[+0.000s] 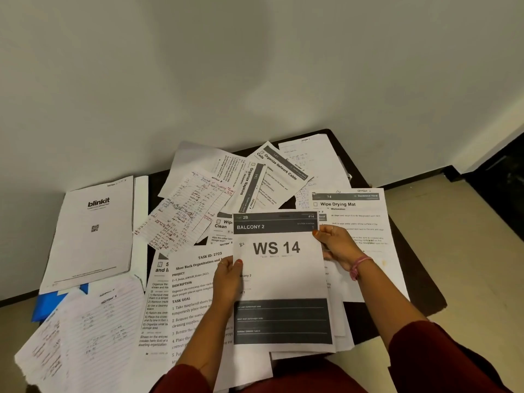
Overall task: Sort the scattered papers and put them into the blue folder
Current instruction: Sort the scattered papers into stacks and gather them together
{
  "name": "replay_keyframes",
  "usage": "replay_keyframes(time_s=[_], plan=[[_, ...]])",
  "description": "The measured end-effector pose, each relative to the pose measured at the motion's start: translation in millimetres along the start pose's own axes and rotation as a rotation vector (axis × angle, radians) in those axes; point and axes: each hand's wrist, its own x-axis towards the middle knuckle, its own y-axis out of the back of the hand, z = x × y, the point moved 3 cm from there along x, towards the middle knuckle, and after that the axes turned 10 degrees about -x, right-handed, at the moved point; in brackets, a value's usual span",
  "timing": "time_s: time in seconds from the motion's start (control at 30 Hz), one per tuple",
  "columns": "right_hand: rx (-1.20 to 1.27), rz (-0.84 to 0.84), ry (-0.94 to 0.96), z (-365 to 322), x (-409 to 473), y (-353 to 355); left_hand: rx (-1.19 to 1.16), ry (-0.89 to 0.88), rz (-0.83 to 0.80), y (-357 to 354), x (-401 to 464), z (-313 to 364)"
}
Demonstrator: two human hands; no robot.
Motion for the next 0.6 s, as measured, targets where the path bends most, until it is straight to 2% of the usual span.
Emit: replay_keyframes(time_s=[0.3,0.53,0.6], plan=[[0.065,0.062,-0.03,18.4,-6.8,9.4,0.13,0.005,-0.074,-5.8,-5.8,-13.9],[-0.168,0.13,0.087,37.9,-5.6,-8.5,0.236,0.0,-0.026,8.4,-9.7,-30.0],[-0.201,0.193,0.096,39.8,-4.2,-10.9,0.233,0.01,-0.015,12.2,-12.0,-32.1]])
